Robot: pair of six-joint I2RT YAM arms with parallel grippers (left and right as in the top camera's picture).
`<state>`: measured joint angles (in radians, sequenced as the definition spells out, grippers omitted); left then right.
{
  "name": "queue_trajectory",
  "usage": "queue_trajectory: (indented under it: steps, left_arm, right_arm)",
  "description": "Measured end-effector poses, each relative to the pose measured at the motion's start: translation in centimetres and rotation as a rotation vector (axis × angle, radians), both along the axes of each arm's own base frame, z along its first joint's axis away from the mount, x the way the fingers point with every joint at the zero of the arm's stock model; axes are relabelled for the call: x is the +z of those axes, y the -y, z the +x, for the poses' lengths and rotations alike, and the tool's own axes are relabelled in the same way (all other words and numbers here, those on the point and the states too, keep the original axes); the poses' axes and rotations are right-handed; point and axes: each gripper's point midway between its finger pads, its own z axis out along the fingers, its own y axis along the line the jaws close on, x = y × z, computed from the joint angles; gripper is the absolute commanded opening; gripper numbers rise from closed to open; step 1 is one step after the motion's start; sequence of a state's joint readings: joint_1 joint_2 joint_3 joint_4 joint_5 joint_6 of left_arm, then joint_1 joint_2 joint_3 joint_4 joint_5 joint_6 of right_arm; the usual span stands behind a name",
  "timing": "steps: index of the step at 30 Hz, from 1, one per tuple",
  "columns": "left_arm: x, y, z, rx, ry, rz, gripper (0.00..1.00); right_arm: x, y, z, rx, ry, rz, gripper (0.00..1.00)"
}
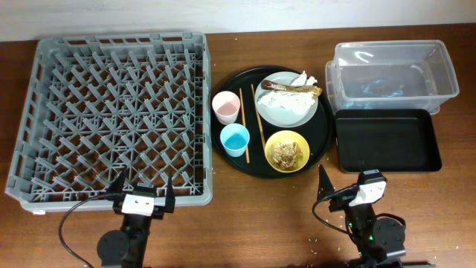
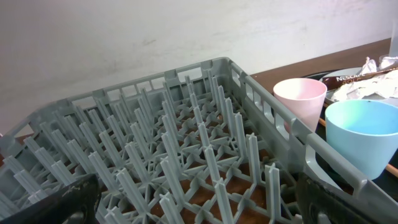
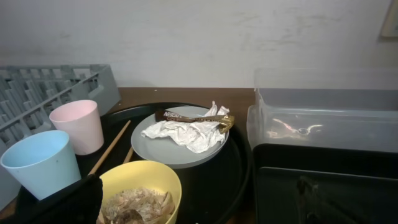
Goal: Sort waste into correct bins and load items into the dishwasher rack
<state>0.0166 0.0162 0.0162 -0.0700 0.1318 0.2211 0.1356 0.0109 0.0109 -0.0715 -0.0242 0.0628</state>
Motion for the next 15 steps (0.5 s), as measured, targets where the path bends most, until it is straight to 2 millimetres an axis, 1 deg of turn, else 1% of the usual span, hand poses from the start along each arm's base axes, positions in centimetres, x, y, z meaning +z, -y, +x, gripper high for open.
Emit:
queue_trajectory:
  steps: [3,5,6,8,12,15]
  left_arm:
    - [0.0,0.0,0.0,0.0,0.0,0.0,1.0]
    - [0.0,0.0,0.0,0.0,0.0,0.0,0.99]
    - [0.0,0.0,0.0,0.0,0.0,0.0,0.99]
    - [0.0,0.0,0.0,0.0,0.0,0.0,0.99]
    - [0.0,0.0,0.0,0.0,0.0,0.0,0.99]
    - [0.0,0.0,0.0,0.0,0.0,0.0,0.99]
  right_arm:
    - [0.3,-0.1,0.0,0.003,0.011,0.002,0.99]
    - [0.8,-0.1,0.0,0.007,0.034,0.005,0.98]
    - [1.6,-0.1,0.0,0.008,0.068,0.001,0.99]
    - [2.4,-0.3,0.0,0.016,0.101,-0.004,0.99]
    - [3.1,-0.4,-0.1,0.023,0.117,-0.01,0.99]
    - [5.4,-0.6,-0.6,0.04,0.159,-0.029,0.99]
